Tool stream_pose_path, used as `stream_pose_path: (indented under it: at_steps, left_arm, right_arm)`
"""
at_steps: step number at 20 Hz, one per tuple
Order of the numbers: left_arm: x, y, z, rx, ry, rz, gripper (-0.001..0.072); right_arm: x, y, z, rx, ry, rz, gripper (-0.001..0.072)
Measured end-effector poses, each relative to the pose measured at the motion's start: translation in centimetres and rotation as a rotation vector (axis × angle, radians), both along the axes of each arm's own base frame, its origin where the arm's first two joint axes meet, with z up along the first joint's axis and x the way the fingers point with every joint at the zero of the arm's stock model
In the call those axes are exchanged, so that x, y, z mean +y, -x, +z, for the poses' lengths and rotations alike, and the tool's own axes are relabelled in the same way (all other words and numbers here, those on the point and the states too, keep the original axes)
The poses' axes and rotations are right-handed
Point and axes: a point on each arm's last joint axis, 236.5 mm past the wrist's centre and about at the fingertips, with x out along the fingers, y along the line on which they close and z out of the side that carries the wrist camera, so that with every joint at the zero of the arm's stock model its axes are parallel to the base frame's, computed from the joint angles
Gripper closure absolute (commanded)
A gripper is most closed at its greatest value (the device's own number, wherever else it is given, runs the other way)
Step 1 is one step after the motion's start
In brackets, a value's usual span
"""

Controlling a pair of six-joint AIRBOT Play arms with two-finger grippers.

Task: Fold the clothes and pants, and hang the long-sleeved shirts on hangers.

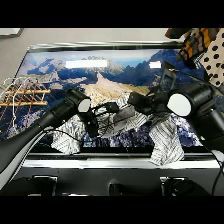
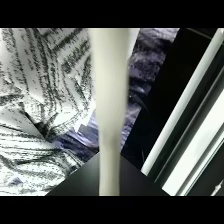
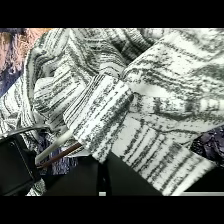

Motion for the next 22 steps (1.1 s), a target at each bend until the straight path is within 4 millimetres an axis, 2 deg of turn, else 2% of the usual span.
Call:
stream_pose_path:
  at_steps: [5, 8, 10, 12, 14, 15, 16, 17, 18, 22]
  left_arm:
    - [-1.3, -0.5, 0.2, -0.037, 0.038, -0.010, 0.0690]
    - [-2.0, -0.9, 0.2, -0.055, 0.063, -0.010, 0.0690]
    - [-2.3, -1.1, 0.3, -0.063, 0.076, -0.008, 0.0690]
    - [-2.4, -1.2, 0.3, -0.069, 0.080, -0.008, 0.0690]
    - [-2.5, -1.3, 0.3, -0.074, 0.085, -0.008, 0.0690]
    - [-2.5, -1.4, 0.4, -0.077, 0.088, -0.007, 0.0690]
    - [-2.6, -1.5, 0.4, -0.080, 0.090, -0.007, 0.0690]
    - [-2.7, -1.5, 0.4, -0.083, 0.093, -0.007, 0.0690]
    - [-2.7, -1.6, 0.4, -0.085, 0.095, -0.007, 0.0690]
    - [-2.8, -1.7, 0.4, -0.090, 0.100, -0.006, 0.0690]
  right_arm:
    - [0.6, -0.3, 0.0, -0.009, -0.011, 0.019, 0.0661]
    - [0.7, 0.2, -0.2, 0.003, -0.002, 0.054, 0.0480]
    - [0.6, 0.9, -0.2, 0.012, 0.012, 0.079, 0.0414]
    - [0.0, 1.3, 0.1, 0.006, 0.032, 0.091, 0.0308]
    - [-0.8, 1.6, 0.8, -0.013, 0.048, 0.091, 0.0268]
    - [-1.3, 1.7, 1.2, -0.027, 0.060, 0.086, 0.0186]
    - [-1.9, 1.8, 1.6, -0.042, 0.069, 0.075, 0.0179]
    - [-2.7, 1.8, 2.1, -0.051, 0.076, 0.054, 0.0111]
    - [-3.9, 1.6, 2.5, -0.055, 0.084, 0.018, 0.0090]
    - [-12.1, 0.1, 3.9, -0.043, 0.120, -0.140, 0.0093]
